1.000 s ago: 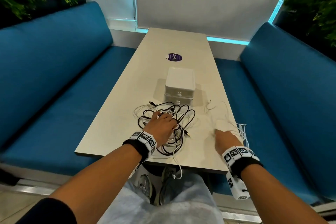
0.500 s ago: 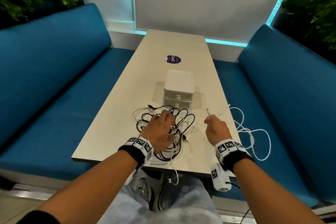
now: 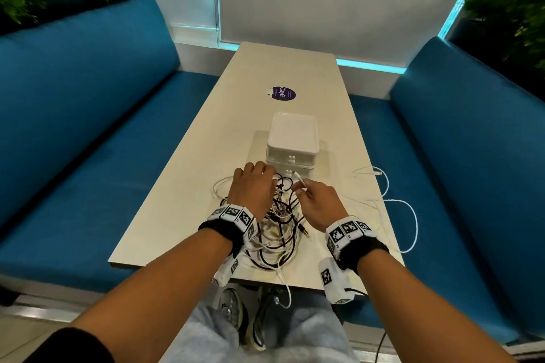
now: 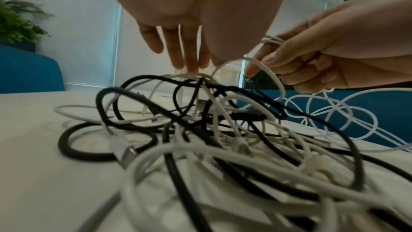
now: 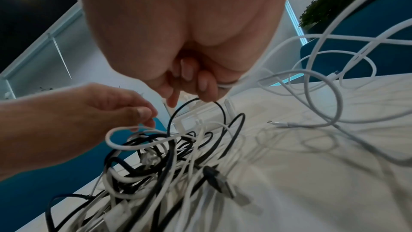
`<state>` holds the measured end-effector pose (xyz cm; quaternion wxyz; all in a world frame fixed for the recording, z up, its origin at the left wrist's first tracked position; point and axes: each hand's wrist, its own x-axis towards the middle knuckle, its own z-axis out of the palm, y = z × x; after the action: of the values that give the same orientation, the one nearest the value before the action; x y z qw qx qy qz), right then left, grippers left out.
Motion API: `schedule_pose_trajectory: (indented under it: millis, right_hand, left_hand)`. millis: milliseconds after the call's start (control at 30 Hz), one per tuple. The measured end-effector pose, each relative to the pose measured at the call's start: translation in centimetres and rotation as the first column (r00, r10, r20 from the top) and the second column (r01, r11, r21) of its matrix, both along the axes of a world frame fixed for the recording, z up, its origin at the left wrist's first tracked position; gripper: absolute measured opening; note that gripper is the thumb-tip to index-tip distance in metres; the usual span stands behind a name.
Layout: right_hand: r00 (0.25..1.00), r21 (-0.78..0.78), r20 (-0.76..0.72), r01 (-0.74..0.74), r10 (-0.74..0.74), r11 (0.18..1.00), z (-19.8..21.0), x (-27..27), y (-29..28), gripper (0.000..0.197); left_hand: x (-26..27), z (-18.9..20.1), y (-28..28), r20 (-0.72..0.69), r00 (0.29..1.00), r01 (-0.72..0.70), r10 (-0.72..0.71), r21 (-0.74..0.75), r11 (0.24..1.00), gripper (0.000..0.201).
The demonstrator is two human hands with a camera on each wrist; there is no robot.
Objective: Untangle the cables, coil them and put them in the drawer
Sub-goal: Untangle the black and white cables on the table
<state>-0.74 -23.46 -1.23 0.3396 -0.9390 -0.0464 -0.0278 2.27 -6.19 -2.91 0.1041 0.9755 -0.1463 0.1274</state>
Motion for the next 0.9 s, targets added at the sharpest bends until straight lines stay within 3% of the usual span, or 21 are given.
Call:
schedule_pose_trajectory:
  millis: [67, 167, 400, 533, 633, 767, 900]
  right_hand:
    - [1.000, 0.022, 0.018, -0.001, 0.001, 1.000, 0.0, 0.3, 0.4, 0.020]
    - [1.000, -0.010, 0.002, -0.020, 0.020, 1.000, 0.0, 0.9, 0.9, 0.021]
    - [0.986, -0.265, -0.162, -0.083, 0.040, 0.961, -1.7, 1.9, 1.7, 0.029]
    - [0.983, -0.226, -0.182, -0.009, -0.033, 0.974, -2.7, 2.2, 1.8, 0.029]
    - [0.983, -0.114, -0.134, 0.109, -0.124, 0.987, -2.0, 2.4, 1.8, 0.026]
    - [0.980, 0.062, -0.065, 0.193, -0.189, 0.979, -0.2, 2.4, 1.6, 0.024]
    - [0.987, 0.106, -0.066, 0.153, -0.147, 0.982, 1.2, 1.8, 1.9, 0.024]
  left_hand:
    - [0.6, 0.0, 0.1, -0.107, 0.990, -0.070, 0.087, 0.152, 0.986, 0.033]
    - [0.8, -0.7, 0.0, -0.231, 0.963, -0.086, 0.138, 0.219, 0.972, 0.030]
    - [1.0, -1.2, -0.3, -0.338, 0.933, -0.116, 0.124, 0.045, 0.992, 0.025]
    - [1.1, -1.7, -0.1, -0.280, 0.955, -0.150, 0.096, -0.179, 0.972, 0.018]
    - [0.9, -1.7, 0.1, -0.211, 0.975, -0.131, 0.067, -0.307, 0.943, 0.009]
    - [0.6, -1.2, 0.2, -0.185, 0.982, -0.105, 0.043, -0.338, 0.935, 0.012]
    - [-0.2, -0.4, -0.5, -0.056, 0.998, -0.001, -0.012, -0.229, 0.974, 0.010]
